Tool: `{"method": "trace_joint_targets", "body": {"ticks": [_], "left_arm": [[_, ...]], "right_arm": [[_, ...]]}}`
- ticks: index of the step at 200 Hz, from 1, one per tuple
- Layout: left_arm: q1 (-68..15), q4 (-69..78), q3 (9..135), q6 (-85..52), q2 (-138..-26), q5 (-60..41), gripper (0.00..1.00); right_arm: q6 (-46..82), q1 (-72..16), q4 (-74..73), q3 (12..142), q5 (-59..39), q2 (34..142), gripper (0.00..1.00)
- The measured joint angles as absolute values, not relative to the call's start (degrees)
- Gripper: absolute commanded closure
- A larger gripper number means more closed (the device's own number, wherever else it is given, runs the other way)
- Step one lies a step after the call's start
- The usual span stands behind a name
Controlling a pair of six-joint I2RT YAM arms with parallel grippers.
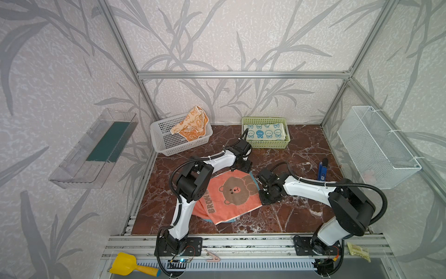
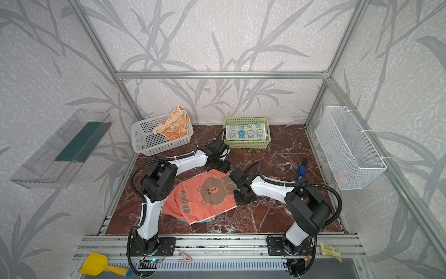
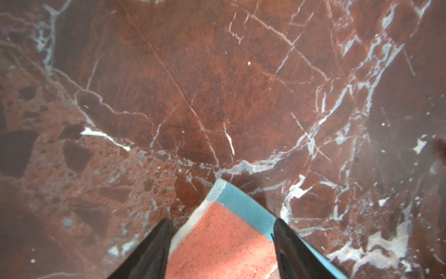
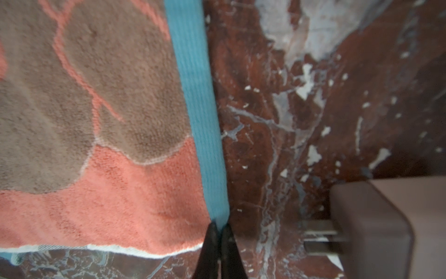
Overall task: Fold and stack the towels
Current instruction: 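Grasp the pink bear towel's two corners with both grippers, then lift the pink bear towel with both grippers and shake it out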
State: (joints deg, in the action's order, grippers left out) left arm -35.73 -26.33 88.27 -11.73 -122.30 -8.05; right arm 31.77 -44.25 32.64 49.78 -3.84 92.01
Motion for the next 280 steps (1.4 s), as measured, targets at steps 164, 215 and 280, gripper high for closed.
{"method": "trace_joint_targets", "body": {"ticks": [164,215,280], "left_arm": [[-35.7,-28.8,85.4,-13.1,-120.1,-7.5,1.0],[-35.0,-28.2,83.4,-12.5,-108.6,-8.6,1.0],[-34.8,-21.6,75.5,-11.3,-85.0,-4.7,1.0]], "right_arm": [[30.6,-44.3,33.7,51.7,-2.1,92.9,1.0],[29.2,-44.4,37.3,54.2,2.0,88.6,1.0],[25.7,-44.4,42.4,61.5,5.8,85.0,1.0]]}}
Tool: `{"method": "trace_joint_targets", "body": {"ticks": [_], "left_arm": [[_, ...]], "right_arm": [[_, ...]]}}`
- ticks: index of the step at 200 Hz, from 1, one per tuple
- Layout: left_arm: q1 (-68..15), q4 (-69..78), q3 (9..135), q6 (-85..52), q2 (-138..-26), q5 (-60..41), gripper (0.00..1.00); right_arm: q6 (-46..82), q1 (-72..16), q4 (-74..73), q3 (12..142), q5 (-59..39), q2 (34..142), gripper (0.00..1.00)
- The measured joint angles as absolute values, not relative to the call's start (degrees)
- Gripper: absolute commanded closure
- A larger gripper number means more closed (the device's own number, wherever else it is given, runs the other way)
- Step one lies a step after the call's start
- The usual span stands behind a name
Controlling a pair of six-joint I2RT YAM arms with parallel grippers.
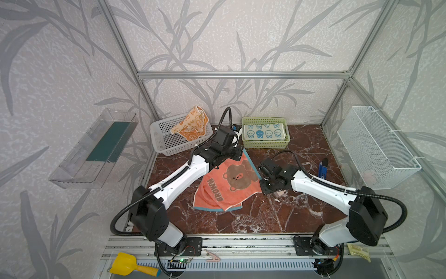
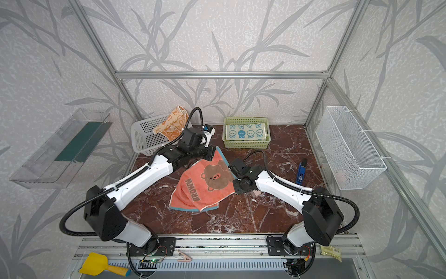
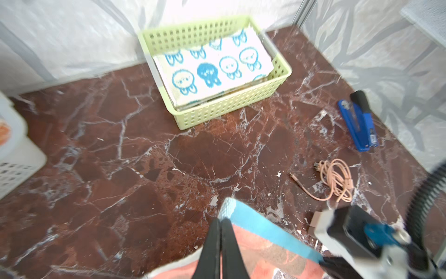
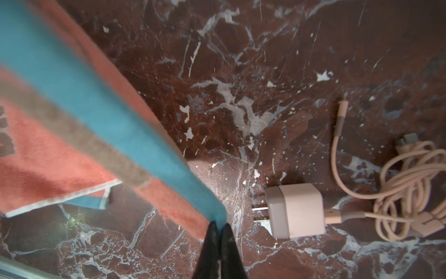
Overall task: Fold and stack the towels
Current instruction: 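Lift the pink bear towel with both grippers and shake it out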
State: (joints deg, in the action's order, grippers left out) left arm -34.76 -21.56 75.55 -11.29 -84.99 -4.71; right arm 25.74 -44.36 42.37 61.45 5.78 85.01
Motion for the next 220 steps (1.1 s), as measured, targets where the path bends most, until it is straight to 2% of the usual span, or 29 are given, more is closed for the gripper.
{"method": "trace_joint_targets", "body": {"ticks": [51,108,141,164,186,201,220], "left_arm": [[-34.8,-20.1,72.9,-8.7,-69.8,-1.0,1.0],[-37.0,-19.3,75.8,-6.4,-54.8,-0.1,1.0],[-44.2,-21.5,82.4,-4.2,-53.3,0.8,1.0],[-50.7,-22.9,85.4,-2.6,-52.8,2.4,1.0],[-52.9,-25.8,89.3,-1.9,-53.7,4.1,1.0],[-53.2,-27.3,92.1,-1.8,-54.7,5.1,1.0],[-53.2,-29.2,95.0,-1.9,-56.2,7.5,1.0]], "right_arm": [[18.5,-44.4,50.1,77.8,13.3,81.1,1.0],[8.4,-48.2,58.9,104.6,21.1,74.5,1.0],[3.4,-54.3,67.1,123.8,25.6,77.5,1.0],[0.8,-58.0,74.4,140.6,28.5,83.7,1.0],[-1.1,-59.4,80.6,155.2,30.0,89.9,1.0],[-2.2,-59.6,82.7,158.3,31.0,91.2,1.0],[-3.6,-59.5,83.0,155.9,32.1,90.7,1.0]]}}
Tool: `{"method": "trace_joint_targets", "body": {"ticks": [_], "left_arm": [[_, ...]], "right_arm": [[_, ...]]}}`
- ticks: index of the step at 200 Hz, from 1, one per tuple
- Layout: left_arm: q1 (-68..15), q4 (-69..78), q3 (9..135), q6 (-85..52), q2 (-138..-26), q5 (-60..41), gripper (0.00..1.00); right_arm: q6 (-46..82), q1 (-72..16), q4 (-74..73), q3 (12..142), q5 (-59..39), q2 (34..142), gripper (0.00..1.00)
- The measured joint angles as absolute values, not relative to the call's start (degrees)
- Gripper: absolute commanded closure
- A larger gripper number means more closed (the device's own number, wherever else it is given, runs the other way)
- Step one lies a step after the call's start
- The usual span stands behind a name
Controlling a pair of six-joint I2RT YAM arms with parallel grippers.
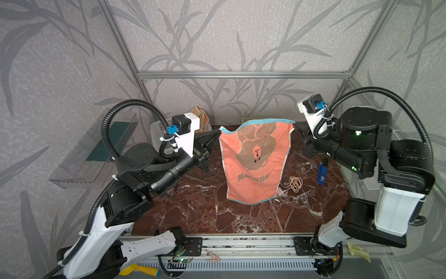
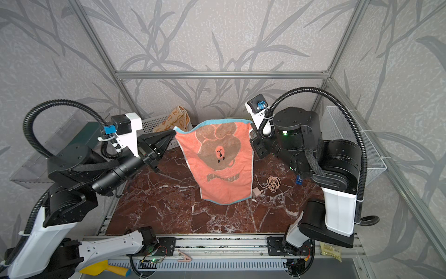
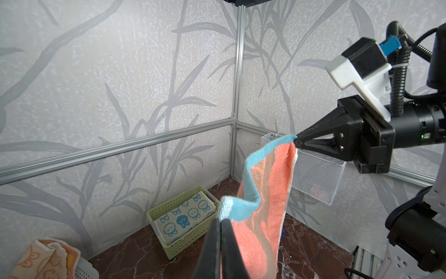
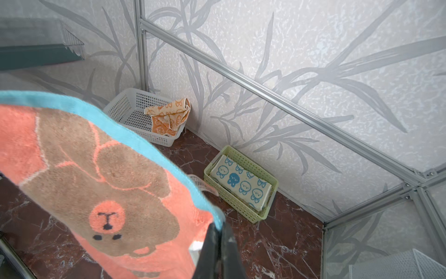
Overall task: Fold and stack the towels
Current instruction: 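Lift the pink bear towel with both grippers and shake it out, then lay the pink bear towel flat on the table with both grippers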
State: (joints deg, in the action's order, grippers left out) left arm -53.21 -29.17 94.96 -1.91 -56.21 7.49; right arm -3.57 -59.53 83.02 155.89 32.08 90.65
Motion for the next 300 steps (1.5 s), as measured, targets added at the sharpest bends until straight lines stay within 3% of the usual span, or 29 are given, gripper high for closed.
{"method": "trace_joint_targets", "body": {"ticks": [33,71,107,134,181,214,300], "left_arm": [[-49.8,-32.7,97.8,-2.9,-60.1,11.6,1.0],[-26.4,-29.2,83.2,-10.9,-62.9,1.3,1.0],[-14.9,-21.8,69.9,-15.5,-74.8,-5.6,1.0],[-11.0,-14.0,67.2,-16.8,-84.4,-9.3,1.0],[-8.6,-1.1,68.3,-16.7,-95.5,-14.7,1.0],[-7.7,2.3,69.3,-16.7,-97.7,-17.0,1.0],[-0.9,7.7,57.3,-22.0,-91.9,-26.3,1.0]], "right_arm": [[-4.4,-50.2,82.6,151.5,26.9,91.5,1.0],[-5.0,-37.9,71.8,135.8,11.8,95.5,1.0],[-6.0,-32.9,57.9,124.3,3.1,110.5,1.0],[-6.1,-31.8,54.3,129.0,1.1,125.5,1.0],[-7.0,-30.7,59.2,158.9,1.7,145.1,1.0],[-7.1,-30.3,59.5,159.8,1.3,143.5,1.0],[-6.5,-30.4,45.5,115.8,-4.3,124.2,1.0]]}}
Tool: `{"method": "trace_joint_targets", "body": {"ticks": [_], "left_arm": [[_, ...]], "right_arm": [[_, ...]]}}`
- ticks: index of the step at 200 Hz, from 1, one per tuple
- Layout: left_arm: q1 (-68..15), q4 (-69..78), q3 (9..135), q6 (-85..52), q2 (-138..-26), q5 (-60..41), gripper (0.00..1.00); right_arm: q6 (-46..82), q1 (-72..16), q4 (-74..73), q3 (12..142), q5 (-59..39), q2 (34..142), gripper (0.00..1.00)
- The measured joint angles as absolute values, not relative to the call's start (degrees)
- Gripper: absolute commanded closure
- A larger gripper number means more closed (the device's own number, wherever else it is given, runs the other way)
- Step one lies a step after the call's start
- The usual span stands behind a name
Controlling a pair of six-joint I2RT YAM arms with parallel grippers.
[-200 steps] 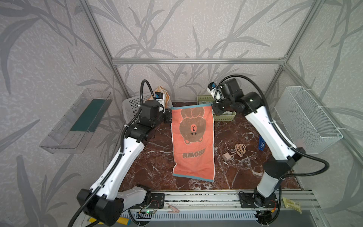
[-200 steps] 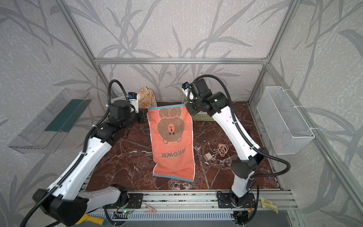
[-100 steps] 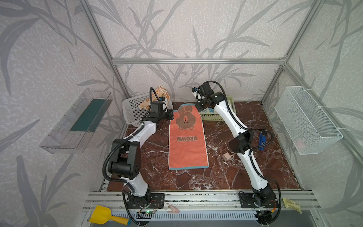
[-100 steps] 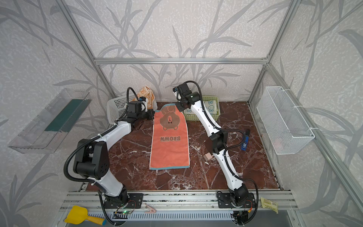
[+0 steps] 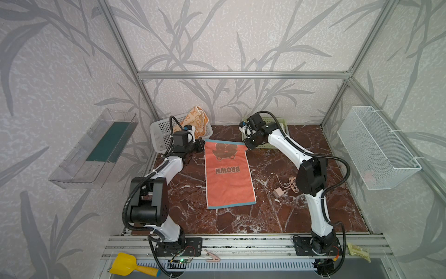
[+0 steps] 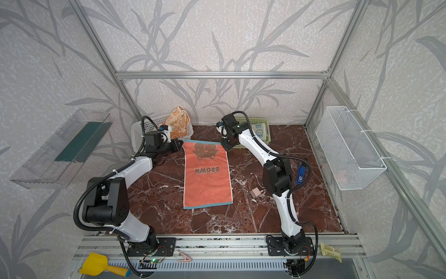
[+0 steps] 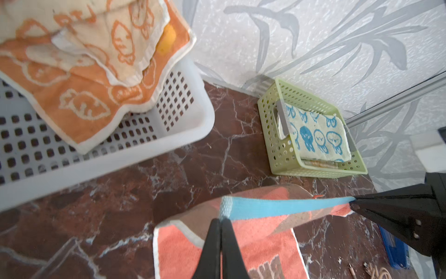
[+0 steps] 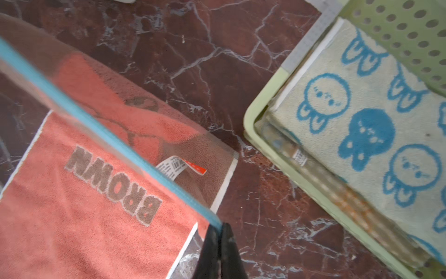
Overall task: Fold and stack the towels
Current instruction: 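Lay the pink bear towel flat on the table with both grippers, then fold the towel's far edge toward the robot with both grippers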
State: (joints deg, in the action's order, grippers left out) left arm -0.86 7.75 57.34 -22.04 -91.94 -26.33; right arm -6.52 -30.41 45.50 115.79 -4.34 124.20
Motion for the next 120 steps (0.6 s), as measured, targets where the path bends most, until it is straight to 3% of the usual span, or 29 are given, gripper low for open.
{"method": "trace_joint_targets", "body": {"ticks": [41,120], "left_arm": [[-0.5,8.4,48.3,-24.5,-87.0,-29.1,1.0],[-0.3,3.9,42.2,-25.3,-71.9,-30.3,1.0]], "right_arm": [[-4.0,-30.5,36.0,95.9,-7.6,113.6,1.0],[-1.0,-31.6,34.7,88.3,-11.5,104.4,1.0]]}}
